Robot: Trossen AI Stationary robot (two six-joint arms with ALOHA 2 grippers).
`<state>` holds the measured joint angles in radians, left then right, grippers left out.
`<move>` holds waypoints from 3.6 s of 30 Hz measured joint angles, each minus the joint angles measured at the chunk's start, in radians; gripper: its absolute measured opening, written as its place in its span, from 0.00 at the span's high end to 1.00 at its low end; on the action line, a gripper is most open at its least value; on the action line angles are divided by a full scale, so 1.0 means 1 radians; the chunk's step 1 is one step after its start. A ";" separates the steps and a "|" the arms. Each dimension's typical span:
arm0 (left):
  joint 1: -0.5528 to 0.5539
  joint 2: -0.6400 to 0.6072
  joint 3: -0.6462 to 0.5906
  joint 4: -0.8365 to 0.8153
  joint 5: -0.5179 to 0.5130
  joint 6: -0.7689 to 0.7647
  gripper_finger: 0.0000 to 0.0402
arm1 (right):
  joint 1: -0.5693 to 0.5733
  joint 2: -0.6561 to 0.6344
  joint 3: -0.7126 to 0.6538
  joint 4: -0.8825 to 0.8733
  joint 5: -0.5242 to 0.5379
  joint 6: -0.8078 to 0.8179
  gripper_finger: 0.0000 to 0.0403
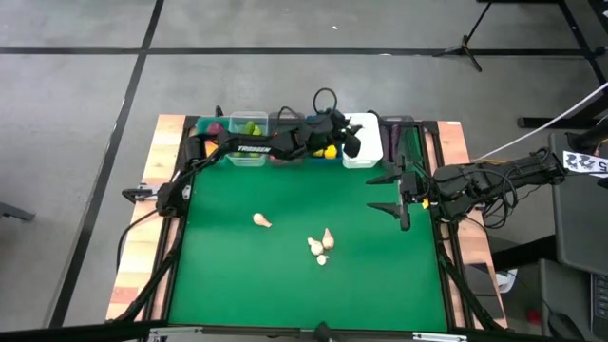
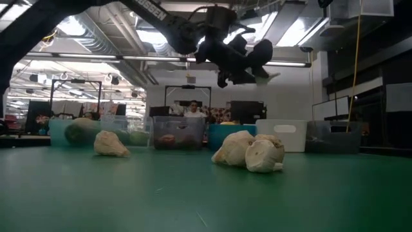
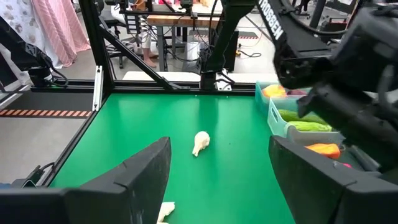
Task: Sort produce into baskets
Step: Put the garlic into the white bin
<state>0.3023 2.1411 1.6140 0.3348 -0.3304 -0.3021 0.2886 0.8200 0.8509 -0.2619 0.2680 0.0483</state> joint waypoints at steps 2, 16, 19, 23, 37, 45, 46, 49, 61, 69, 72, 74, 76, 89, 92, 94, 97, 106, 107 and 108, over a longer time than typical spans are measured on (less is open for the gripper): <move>0.013 0.021 0.040 -0.022 0.024 -0.016 0.64 | 0.000 0.000 0.000 -0.002 0.000 0.001 0.33; 0.069 0.168 0.242 -0.230 0.085 -0.160 0.64 | 0.000 0.000 0.000 -0.003 -0.001 0.003 0.33; 0.073 0.192 0.249 -0.235 0.090 -0.193 0.64 | 0.000 0.000 0.000 -0.003 -0.008 0.003 0.33; 0.080 0.215 0.249 -0.252 0.090 -0.237 0.64 | 0.000 0.000 0.000 -0.004 -0.019 0.004 0.33; 0.086 0.269 0.247 -0.280 0.143 -0.325 0.64 | 0.000 0.000 0.000 -0.030 -0.026 0.011 0.33; 0.085 0.288 0.247 -0.264 0.146 -0.323 0.63 | 0.000 0.000 0.000 -0.035 -0.028 0.025 0.33; 0.085 0.288 0.247 -0.264 0.146 -0.317 0.62 | 0.000 0.000 0.000 -0.035 -0.034 0.027 0.33; 0.084 0.288 0.247 -0.258 0.146 -0.276 0.57 | 0.000 0.000 0.000 -0.036 -0.053 0.028 0.33; 0.071 0.288 0.247 -0.242 0.180 -0.138 0.35 | 0.000 0.000 0.000 -0.038 -0.060 0.029 0.33; 0.055 0.277 0.276 -0.253 0.249 -0.110 0.30 | 0.000 0.000 0.000 -0.038 -0.060 0.030 0.33; 0.027 0.221 0.281 -0.280 0.290 -0.050 0.30 | 0.000 0.000 0.000 -0.038 -0.060 0.037 0.33; 0.006 0.163 0.281 -0.348 0.290 0.028 0.30 | 0.000 0.000 0.000 -0.039 -0.060 0.037 0.33; -0.016 0.098 0.282 -0.435 0.292 0.118 0.30 | 0.000 0.000 0.000 -0.039 -0.060 0.037 0.33; -0.156 -0.385 0.232 -0.970 0.203 0.368 0.30 | -0.001 0.000 0.001 -0.048 -0.077 0.037 0.33; -0.197 -0.478 0.209 -1.047 0.163 0.384 0.30 | -0.001 0.000 0.001 -0.049 -0.077 0.033 0.33; -0.229 -0.536 0.166 -1.064 0.162 0.385 0.30 | -0.001 0.000 0.001 -0.049 -0.078 0.032 0.33; -0.280 -0.622 0.068 -1.064 0.162 0.382 0.30 | -0.001 0.000 0.001 -0.053 -0.078 0.030 0.33; -0.413 -0.857 -0.356 -0.936 0.108 0.258 0.30 | -0.001 0.000 0.001 -0.047 -0.078 0.026 0.33; -0.427 -0.876 -0.402 -0.909 0.106 0.243 0.30 | -0.001 0.000 0.001 -0.049 -0.077 0.025 0.33; -0.437 -0.895 -0.448 -0.877 0.102 0.230 0.30 | -0.001 0.000 0.001 -0.048 -0.077 0.025 0.33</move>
<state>-0.1351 1.2462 1.1663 -0.5424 -0.2288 -0.0720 0.2874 0.8200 0.8520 -0.3104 0.1905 0.0736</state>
